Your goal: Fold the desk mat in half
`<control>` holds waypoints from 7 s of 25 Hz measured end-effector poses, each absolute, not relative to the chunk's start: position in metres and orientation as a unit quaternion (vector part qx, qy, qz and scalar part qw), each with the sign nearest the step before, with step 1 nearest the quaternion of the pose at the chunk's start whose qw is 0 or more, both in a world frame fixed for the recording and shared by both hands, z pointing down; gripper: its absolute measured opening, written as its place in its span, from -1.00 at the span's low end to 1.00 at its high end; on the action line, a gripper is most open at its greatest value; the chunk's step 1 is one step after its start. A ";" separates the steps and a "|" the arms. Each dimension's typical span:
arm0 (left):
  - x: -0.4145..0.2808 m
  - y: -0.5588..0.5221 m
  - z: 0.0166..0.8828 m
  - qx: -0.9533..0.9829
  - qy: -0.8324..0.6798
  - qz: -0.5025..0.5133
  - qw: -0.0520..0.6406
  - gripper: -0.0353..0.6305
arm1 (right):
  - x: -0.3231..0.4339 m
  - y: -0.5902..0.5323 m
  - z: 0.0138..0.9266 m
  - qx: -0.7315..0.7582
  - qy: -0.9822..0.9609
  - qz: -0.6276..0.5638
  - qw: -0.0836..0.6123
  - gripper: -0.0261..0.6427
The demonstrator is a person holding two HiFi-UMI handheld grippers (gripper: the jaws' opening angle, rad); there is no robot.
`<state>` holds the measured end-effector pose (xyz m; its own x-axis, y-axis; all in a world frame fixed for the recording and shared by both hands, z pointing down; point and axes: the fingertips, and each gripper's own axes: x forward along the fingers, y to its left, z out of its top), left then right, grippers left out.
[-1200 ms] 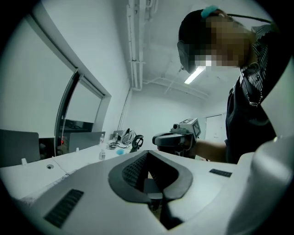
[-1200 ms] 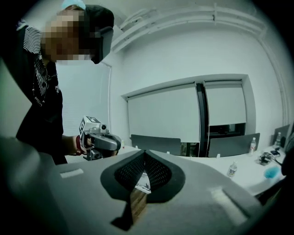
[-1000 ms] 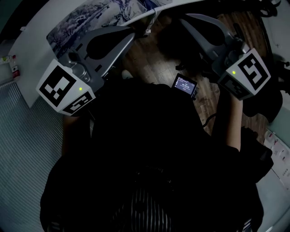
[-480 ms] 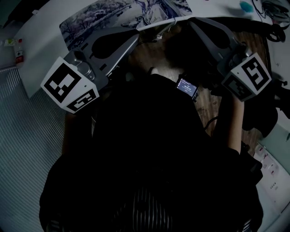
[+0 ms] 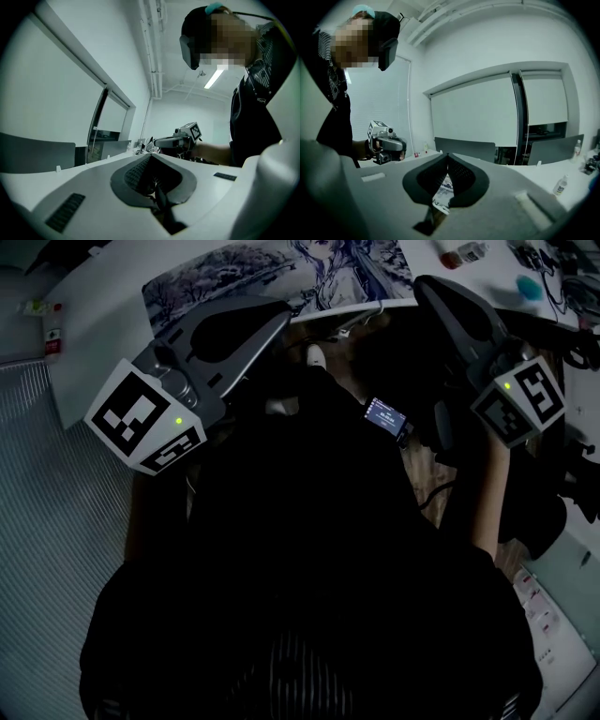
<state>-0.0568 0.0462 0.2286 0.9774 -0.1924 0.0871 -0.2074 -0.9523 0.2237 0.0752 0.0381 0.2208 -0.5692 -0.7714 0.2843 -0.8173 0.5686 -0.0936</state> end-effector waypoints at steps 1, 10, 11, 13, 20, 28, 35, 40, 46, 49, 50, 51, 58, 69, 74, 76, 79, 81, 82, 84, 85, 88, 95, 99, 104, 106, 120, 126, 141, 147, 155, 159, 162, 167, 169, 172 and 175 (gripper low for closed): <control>-0.055 0.041 0.224 0.987 -0.105 0.030 0.114 -0.87 | 0.082 0.031 0.219 0.455 -0.878 0.109 0.101 -0.91; -0.015 -0.025 0.205 0.984 -0.147 -0.006 0.100 -0.87 | 0.142 -0.040 0.209 0.453 -0.882 0.114 0.063 -0.91; -0.011 -0.033 0.204 0.983 -0.152 -0.007 0.098 -0.87 | 0.149 -0.048 0.210 0.450 -0.883 0.116 0.061 -0.91; -0.001 -0.048 0.206 0.981 -0.164 -0.002 0.103 -0.87 | 0.164 -0.065 0.211 0.445 -0.885 0.121 0.057 -0.91; 0.031 -0.085 0.204 0.973 -0.195 0.012 0.121 -0.87 | 0.211 -0.128 0.208 0.435 -0.890 0.125 0.045 -0.91; 0.054 -0.122 0.218 0.964 -0.226 0.024 0.136 -0.87 | 0.268 -0.188 0.269 0.446 -0.878 0.161 0.065 -0.91; 0.060 -0.151 0.230 0.953 -0.260 0.042 0.153 -0.87 | 0.306 -0.215 0.357 0.446 -0.860 0.228 0.100 -0.89; 0.058 -0.152 0.233 0.947 -0.272 0.048 0.166 -0.87 | 0.328 -0.221 0.414 0.458 -0.836 0.280 0.108 -0.81; 0.066 -0.160 0.232 0.939 -0.282 0.057 0.189 -0.87 | 0.349 -0.223 0.479 0.461 -0.810 0.338 0.133 -0.69; 0.064 -0.163 0.238 0.935 -0.291 0.064 0.195 -0.87 | 0.356 -0.217 0.529 0.452 -0.791 0.385 0.145 -0.68; 0.061 -0.163 0.239 0.933 -0.295 0.067 0.196 -0.87 | 0.357 -0.213 0.544 0.449 -0.785 0.399 0.152 -0.68; 0.059 -0.162 0.239 0.931 -0.299 0.070 0.198 -0.87 | 0.358 -0.208 0.558 0.448 -0.778 0.408 0.164 -0.68; 0.049 -0.168 0.261 0.919 -0.321 0.084 0.215 -0.87 | 0.371 -0.186 0.646 0.463 -0.732 0.419 0.274 -0.32; 0.036 -0.160 0.275 0.902 -0.347 0.109 0.231 -0.87 | 0.358 -0.168 0.683 0.465 -0.703 0.410 0.347 -0.01; 0.031 -0.151 0.284 0.895 -0.354 0.118 0.245 -0.87 | 0.361 -0.166 0.691 0.500 -0.686 0.400 0.346 -0.03; 0.031 -0.148 0.287 0.893 -0.353 0.116 0.254 -0.87 | 0.367 -0.169 0.690 0.509 -0.678 0.417 0.327 -0.23; 0.030 -0.146 0.291 0.891 -0.353 0.115 0.260 -0.87 | 0.376 -0.173 0.689 0.511 -0.670 0.442 0.307 -0.56; 0.032 -0.145 0.294 0.891 -0.352 0.116 0.261 -0.87 | 0.372 -0.172 0.686 0.497 -0.671 0.479 0.272 -0.57; 0.033 -0.144 0.295 0.891 -0.352 0.117 0.260 -0.87 | 0.370 -0.171 0.683 0.490 -0.673 0.492 0.255 -0.56; 0.033 -0.142 0.296 0.889 -0.355 0.122 0.261 -0.87 | 0.374 -0.169 0.680 0.492 -0.674 0.495 0.242 -0.51; 0.032 -0.141 0.297 0.888 -0.357 0.125 0.261 -0.87 | 0.379 -0.168 0.681 0.497 -0.675 0.486 0.247 -0.42; 0.028 -0.138 0.301 0.884 -0.362 0.128 0.266 -0.87 | 0.382 -0.164 0.685 0.499 -0.685 0.444 0.290 -0.22; 0.028 -0.128 0.308 0.882 -0.359 0.139 0.270 -0.87 | 0.357 -0.153 0.690 0.456 -0.727 0.341 0.382 -0.44; 0.025 -0.120 0.315 0.875 -0.361 0.165 0.278 -0.87 | 0.348 -0.149 0.689 0.431 -0.740 0.391 0.336 -0.79; 0.029 -0.128 0.306 0.879 -0.346 0.129 0.301 -0.87 | 0.356 -0.155 0.665 0.434 -0.744 0.459 0.218 -0.83; 0.033 -0.139 0.297 0.885 -0.335 0.099 0.309 -0.87 | 0.352 -0.160 0.643 0.422 -0.757 0.464 0.183 -0.83; 0.035 -0.194 0.319 0.885 -0.303 0.099 0.338 -0.87 | 0.305 -0.151 0.532 0.406 -0.780 0.465 0.099 -0.83; 0.004 -0.181 0.311 0.920 -0.200 0.076 0.329 -0.87 | 0.258 -0.152 0.517 0.423 -0.771 0.460 0.121 -0.83; -0.270 -0.205 0.295 0.907 -0.247 -0.069 0.334 -0.87 | 0.164 -0.168 0.526 0.524 -0.674 0.510 0.103 -0.83; -0.330 -0.205 0.296 0.897 -0.260 -0.088 0.347 -0.87 | 0.112 -0.185 0.502 0.523 -0.679 0.506 0.090 -0.83; -0.386 -0.208 0.300 0.887 -0.275 -0.108 0.355 -0.87 | 0.070 -0.213 0.491 0.494 -0.728 0.426 0.213 -0.83; -0.412 -0.211 0.305 0.883 -0.282 -0.116 0.356 -0.87 | 0.017 -0.215 0.500 0.434 -0.748 0.381 0.328 -0.83; -0.427 -0.210 0.306 0.878 -0.289 -0.125 0.361 -0.87 | -0.028 -0.220 0.499 0.392 -0.764 0.374 0.350 -0.83; -0.448 -0.206 0.312 0.869 -0.303 -0.139 0.365 -0.87 | -0.101 -0.227 0.513 0.330 -0.784 0.385 0.358 -0.83; -0.456 -0.202 0.315 0.864 -0.311 -0.147 0.367 -0.87 | -0.131 -0.228 0.524 0.299 -0.791 0.385 0.371 -0.83; -0.466 -0.195 0.319 0.858 -0.325 -0.151 0.369 -0.87 | -0.174 -0.225 0.540 0.251 -0.797 0.391 0.385 -0.83; -0.476 -0.188 0.323 0.851 -0.337 -0.155 0.372 -0.87 | -0.217 -0.215 0.558 0.199 -0.799 0.397 0.405 -0.83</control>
<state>-0.4756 -0.1877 0.3226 0.7246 -0.6891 -0.0133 -0.4579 -0.4957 0.7380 -0.2165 -0.2146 0.5584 -0.5931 0.0036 0.8051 -0.6399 0.6048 -0.4741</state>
